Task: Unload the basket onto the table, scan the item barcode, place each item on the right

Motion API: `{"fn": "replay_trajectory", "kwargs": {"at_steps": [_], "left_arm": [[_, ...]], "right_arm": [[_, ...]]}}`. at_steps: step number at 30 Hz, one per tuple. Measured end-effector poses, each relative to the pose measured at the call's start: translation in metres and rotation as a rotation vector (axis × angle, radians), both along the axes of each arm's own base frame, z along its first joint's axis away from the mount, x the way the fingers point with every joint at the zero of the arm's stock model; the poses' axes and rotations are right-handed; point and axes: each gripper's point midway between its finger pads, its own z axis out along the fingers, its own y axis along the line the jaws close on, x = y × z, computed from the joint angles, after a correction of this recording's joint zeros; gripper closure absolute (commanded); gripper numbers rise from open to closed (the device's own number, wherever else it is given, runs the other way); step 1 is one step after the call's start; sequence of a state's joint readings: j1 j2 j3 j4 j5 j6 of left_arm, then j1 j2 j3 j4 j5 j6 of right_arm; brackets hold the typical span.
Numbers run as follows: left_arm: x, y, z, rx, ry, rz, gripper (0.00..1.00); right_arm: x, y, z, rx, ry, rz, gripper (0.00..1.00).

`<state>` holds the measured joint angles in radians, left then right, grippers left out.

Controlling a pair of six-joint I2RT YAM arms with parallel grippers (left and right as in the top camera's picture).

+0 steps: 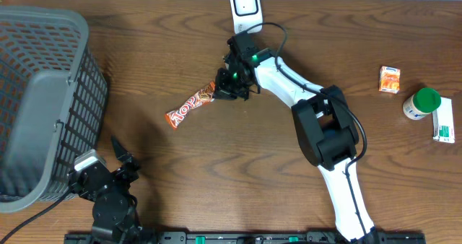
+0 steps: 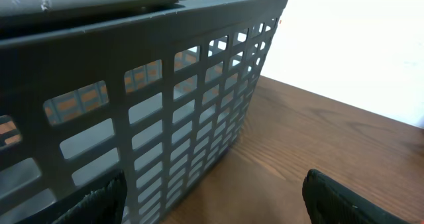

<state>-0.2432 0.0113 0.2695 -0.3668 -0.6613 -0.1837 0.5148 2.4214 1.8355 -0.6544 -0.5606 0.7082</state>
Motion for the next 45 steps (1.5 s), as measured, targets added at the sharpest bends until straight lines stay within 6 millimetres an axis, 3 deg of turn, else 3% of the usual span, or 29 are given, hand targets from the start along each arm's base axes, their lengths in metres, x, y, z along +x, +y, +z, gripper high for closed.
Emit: {"fn": "replay_trajectory", "kwargs": {"at_steps": [3,9,16,20,26,27,28,30,31,32,34,38,42,45], "left_arm": [[0.000,0.000,0.000,0.000,0.000,0.000,0.15],[0.000,0.000,0.000,0.000,0.000,0.000,0.15],[0.000,0.000,0.000,0.000,0.000,0.000,0.15],[0.000,0.000,0.000,0.000,0.000,0.000,0.15],[0.000,0.000,0.000,0.000,0.000,0.000,0.15],[0.000,0.000,0.000,0.000,0.000,0.000,0.15],[0.000,0.000,0.000,0.000,0.000,0.000,0.15],[0.000,0.000,0.000,0.000,0.000,0.000,0.15],[0.000,0.000,0.000,0.000,0.000,0.000,0.15],[0.000,0.000,0.000,0.000,0.000,0.000,0.15],[0.000,0.000,0.000,0.000,0.000,0.000,0.15],[0.000,0.000,0.000,0.000,0.000,0.000,0.15],[0.000,0.000,0.000,0.000,0.000,0.000,0.15],[0.000,0.000,0.000,0.000,0.000,0.000,0.15]], "right_arm": [[0.007,0.003,0.000,-0.010,-0.054,0.006,0.99],[0.002,-0.004,0.003,-0.047,-0.105,0.090,0.99],[-0.033,-0.068,0.015,-0.256,-0.095,0.276,0.99],[-0.040,-0.099,0.052,-0.353,-0.133,0.315,0.99],[-0.047,-0.123,0.147,-0.386,-0.314,0.295,0.99],[-0.048,-0.125,0.160,-0.380,-0.341,0.286,0.93],[-0.049,-0.126,0.169,-0.376,-0.360,0.277,0.78],[-0.050,-0.130,0.185,-0.372,-0.395,0.261,0.36],[-0.051,-0.131,0.188,-0.376,-0.401,0.259,0.21],[-0.052,-0.133,0.188,-0.379,-0.399,0.259,0.15],[-0.053,-0.134,0.183,-0.391,-0.381,0.266,0.08],[-0.047,-0.127,0.165,-0.436,-0.387,0.307,0.06],[-0.035,-0.102,0.141,-0.520,-0.457,0.367,0.04],[-0.037,-0.080,0.120,-0.568,-0.480,0.424,0.05]]}}
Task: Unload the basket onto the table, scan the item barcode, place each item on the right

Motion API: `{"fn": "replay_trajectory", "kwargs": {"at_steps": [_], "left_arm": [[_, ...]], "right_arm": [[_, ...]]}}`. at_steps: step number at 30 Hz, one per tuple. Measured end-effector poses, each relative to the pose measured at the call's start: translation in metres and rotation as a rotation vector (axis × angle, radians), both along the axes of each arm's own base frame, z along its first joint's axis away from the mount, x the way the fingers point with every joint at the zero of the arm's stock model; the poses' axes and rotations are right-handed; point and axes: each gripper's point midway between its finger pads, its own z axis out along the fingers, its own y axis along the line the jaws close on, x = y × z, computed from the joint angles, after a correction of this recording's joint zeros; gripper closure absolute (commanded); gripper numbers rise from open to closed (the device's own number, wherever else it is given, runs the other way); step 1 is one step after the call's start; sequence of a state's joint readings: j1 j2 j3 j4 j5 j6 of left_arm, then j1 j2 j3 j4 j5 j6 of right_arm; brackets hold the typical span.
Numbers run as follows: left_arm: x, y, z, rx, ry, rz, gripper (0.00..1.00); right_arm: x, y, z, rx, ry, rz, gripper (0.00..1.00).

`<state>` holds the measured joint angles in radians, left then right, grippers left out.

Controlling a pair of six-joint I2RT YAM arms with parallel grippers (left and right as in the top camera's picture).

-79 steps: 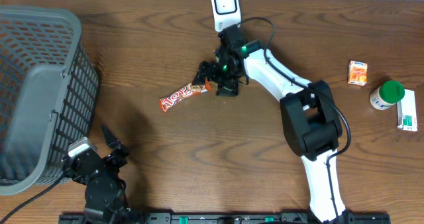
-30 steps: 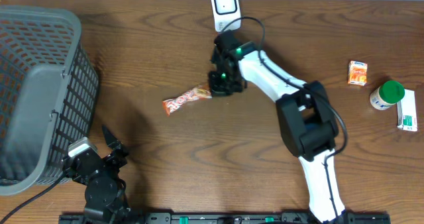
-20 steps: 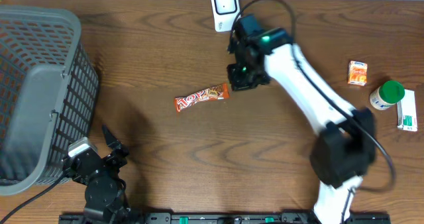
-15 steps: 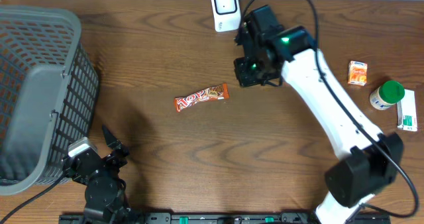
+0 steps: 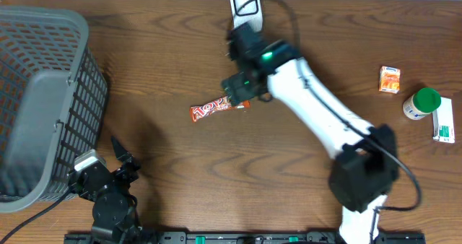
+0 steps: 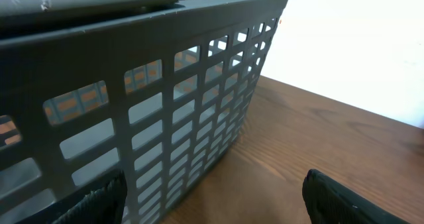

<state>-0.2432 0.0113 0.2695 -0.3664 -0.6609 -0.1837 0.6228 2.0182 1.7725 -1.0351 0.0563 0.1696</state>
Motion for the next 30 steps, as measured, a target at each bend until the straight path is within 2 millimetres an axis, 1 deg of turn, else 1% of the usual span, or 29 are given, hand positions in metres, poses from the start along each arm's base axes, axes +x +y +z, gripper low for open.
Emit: {"fn": "replay_trajectory", "kwargs": {"at_steps": [4,9,11,15,20,25,30], "left_arm": [[0.000,0.000,0.000,0.000,0.000,0.000,0.15],[0.000,0.000,0.000,0.000,0.000,0.000,0.15],[0.000,0.000,0.000,0.000,0.000,0.000,0.15],[0.000,0.000,0.000,0.000,0.000,0.000,0.15],[0.000,0.000,0.000,0.000,0.000,0.000,0.15],[0.000,0.000,0.000,0.000,0.000,0.000,0.15],[0.000,0.000,0.000,0.000,0.000,0.000,0.15]], "right_arm": [[-0.003,0.032,-0.026,-0.071,-0.052,0.096,0.05],[-0.006,0.056,-0.050,-0.180,-0.135,0.182,0.06],[-0.007,0.066,-0.057,-0.199,-0.157,0.216,0.07],[-0.006,0.076,-0.063,-0.221,-0.191,0.265,0.07],[-0.005,0.085,-0.061,-0.228,-0.228,0.308,0.05],[-0.012,0.092,-0.062,-0.238,-0.230,0.360,0.06],[-0.022,0.101,-0.070,-0.256,-0.223,0.416,0.06]]}}
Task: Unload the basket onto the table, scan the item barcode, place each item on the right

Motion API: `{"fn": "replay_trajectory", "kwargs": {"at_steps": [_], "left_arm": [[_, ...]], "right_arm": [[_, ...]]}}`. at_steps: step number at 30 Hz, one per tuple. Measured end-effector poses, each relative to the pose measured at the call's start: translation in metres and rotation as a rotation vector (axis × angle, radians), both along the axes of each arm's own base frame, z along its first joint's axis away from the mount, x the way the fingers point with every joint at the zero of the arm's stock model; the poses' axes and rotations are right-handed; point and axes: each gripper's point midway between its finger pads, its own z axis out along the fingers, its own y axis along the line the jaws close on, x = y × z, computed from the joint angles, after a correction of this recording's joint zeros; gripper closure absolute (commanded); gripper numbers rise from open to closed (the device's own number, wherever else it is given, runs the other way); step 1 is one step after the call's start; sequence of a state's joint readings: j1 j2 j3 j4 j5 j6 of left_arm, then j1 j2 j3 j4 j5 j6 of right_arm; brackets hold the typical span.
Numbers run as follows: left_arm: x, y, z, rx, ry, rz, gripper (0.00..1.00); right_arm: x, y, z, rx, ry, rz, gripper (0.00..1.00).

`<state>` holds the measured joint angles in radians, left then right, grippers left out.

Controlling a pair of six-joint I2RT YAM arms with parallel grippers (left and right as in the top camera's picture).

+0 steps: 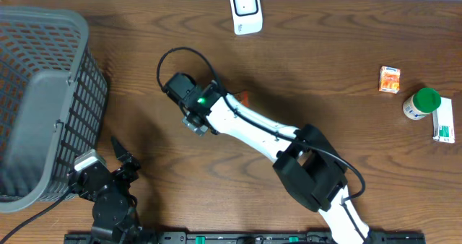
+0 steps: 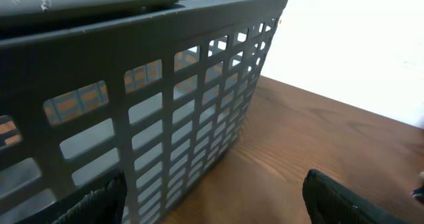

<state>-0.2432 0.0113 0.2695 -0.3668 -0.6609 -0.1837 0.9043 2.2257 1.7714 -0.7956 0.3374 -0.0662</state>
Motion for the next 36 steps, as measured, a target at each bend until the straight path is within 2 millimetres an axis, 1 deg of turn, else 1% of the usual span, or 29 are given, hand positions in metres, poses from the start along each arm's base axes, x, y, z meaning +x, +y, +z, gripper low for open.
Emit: {"fn": "replay_trajectory", "kwargs": {"at_steps": [7,9,10,11,13,14,15,16,17,18,23,28,32,34,36], "left_arm": [[0.000,0.000,0.000,0.000,0.000,0.000,0.15],[0.000,0.000,0.000,0.000,0.000,0.000,0.15],[0.000,0.000,0.000,0.000,0.000,0.000,0.15],[0.000,0.000,0.000,0.000,0.000,0.000,0.15],[0.000,0.000,0.000,0.000,0.000,0.000,0.15],[0.000,0.000,0.000,0.000,0.000,0.000,0.15],[0.000,0.000,0.000,0.000,0.000,0.000,0.15],[0.000,0.000,0.000,0.000,0.000,0.000,0.15],[0.000,0.000,0.000,0.000,0.000,0.000,0.15],[0.000,0.000,0.000,0.000,0.000,0.000,0.15],[0.000,0.000,0.000,0.000,0.000,0.000,0.15],[0.000,0.000,0.000,0.000,-0.001,0.000,0.15],[0.000,0.000,0.000,0.000,0.000,0.000,0.15],[0.000,0.000,0.000,0.000,0.000,0.000,0.15],[0.000,0.000,0.000,0.000,0.000,0.000,0.14]], "right_arm": [[-0.006,0.004,-0.013,-0.032,0.016,0.039,0.07],[-0.006,0.003,-0.023,-0.052,0.024,0.054,0.11],[-0.006,0.004,-0.026,-0.056,0.026,0.058,0.15],[-0.006,0.004,-0.030,-0.064,0.027,0.067,0.21],[-0.002,0.006,-0.028,-0.064,0.008,0.080,0.40],[-0.001,0.006,-0.030,-0.072,0.004,0.083,0.52],[0.000,0.006,-0.032,-0.077,-0.002,0.084,0.70],[0.001,0.006,-0.032,-0.078,-0.006,0.086,0.83],[0.002,0.006,-0.033,-0.080,-0.010,0.084,0.92],[0.002,0.006,-0.033,-0.081,-0.012,0.084,0.99],[0.001,0.001,-0.032,-0.094,-0.008,0.058,0.99],[-0.021,-0.016,-0.029,-0.147,0.128,0.043,0.99],[-0.038,-0.015,-0.016,-0.058,0.307,0.035,0.99],[-0.044,-0.013,-0.005,0.028,0.416,0.021,0.99],[-0.048,-0.011,0.009,0.153,0.530,0.008,0.99]]}}
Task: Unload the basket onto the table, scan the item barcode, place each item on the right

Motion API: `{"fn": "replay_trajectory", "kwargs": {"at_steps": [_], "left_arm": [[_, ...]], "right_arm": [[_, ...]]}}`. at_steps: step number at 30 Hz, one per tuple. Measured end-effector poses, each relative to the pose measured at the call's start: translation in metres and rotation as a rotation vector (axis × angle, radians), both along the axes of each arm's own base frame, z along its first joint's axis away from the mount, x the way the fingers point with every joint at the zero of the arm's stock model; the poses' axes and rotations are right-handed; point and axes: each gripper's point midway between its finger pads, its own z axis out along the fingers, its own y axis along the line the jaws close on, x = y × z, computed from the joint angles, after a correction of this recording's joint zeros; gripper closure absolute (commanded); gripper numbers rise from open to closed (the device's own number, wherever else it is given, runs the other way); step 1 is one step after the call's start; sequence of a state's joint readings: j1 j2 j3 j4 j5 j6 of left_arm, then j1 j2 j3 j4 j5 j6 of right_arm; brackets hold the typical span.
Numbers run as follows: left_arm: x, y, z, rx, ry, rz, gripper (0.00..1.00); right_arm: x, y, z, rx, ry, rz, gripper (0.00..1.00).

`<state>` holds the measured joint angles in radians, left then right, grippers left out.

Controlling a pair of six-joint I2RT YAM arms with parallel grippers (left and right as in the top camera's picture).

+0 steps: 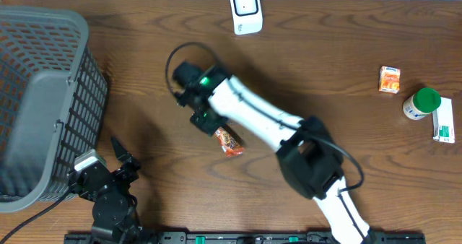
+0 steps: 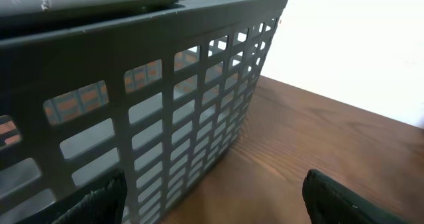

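Note:
An orange-red candy bar (image 1: 229,141) shows in the overhead view at the table's middle, slanting toward the front right. My right gripper (image 1: 208,120) is shut on its upper left end, and the white arm runs back to the front right. The white barcode scanner (image 1: 245,0) stands at the far edge, well away from the bar. My left gripper (image 1: 124,157) rests at the front left beside the basket. In the left wrist view its fingers (image 2: 99,199) stand wide apart, so the left gripper (image 2: 212,194) is open with only bare wood between them.
A large grey mesh basket (image 1: 43,92) fills the left side, and its wall (image 2: 165,98) is close in front of the left wrist. At the right edge lie a small orange box (image 1: 390,79), a green-lidded bottle (image 1: 421,103) and a white box (image 1: 445,123).
The right gripper has shifted slightly right. The candy bar, mostly hidden under the arm before, now shows in full below and right of the gripper. The left arm has not moved.
The right gripper first held the candy bar just in front of the scanner. Then it held the bar a little nearer the middle. Later it was at the left of centre with the bar mostly hidden, and now the bar shows at mid-table, far from the scanner.

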<state>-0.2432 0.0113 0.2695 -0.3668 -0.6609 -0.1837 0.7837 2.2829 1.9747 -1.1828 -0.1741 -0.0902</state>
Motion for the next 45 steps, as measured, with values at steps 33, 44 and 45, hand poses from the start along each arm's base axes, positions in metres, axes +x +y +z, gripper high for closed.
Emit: {"fn": "replay_trajectory", "kwargs": {"at_steps": [33,44,45], "left_arm": [[0.000,0.000,0.000,0.000,0.000,0.000,0.15],[0.000,0.000,0.000,0.000,0.000,0.000,0.15],[0.000,0.000,0.000,0.000,0.000,0.000,0.15]], "right_arm": [[0.017,-0.050,0.010,0.273,0.503,-0.350,0.30],[-0.016,-0.032,-0.011,0.038,0.390,-0.284,0.20],[-0.014,-0.036,-0.013,0.014,0.376,-0.296,0.20]]}}
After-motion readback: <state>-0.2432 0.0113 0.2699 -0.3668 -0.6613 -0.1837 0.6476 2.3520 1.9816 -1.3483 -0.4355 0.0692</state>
